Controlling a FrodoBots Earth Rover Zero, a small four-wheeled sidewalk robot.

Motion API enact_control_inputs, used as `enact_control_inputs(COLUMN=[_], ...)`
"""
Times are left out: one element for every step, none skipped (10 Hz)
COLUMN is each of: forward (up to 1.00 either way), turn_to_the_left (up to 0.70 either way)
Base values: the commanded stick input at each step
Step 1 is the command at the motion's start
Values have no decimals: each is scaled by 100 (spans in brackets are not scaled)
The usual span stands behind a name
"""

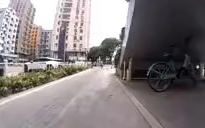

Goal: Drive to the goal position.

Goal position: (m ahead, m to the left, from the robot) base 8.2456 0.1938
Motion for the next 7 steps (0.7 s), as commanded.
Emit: enact_control_inputs(forward=[45,45,45,45,45,45,45], turn_to_the_left=[0,0,0,0,0,0,0])
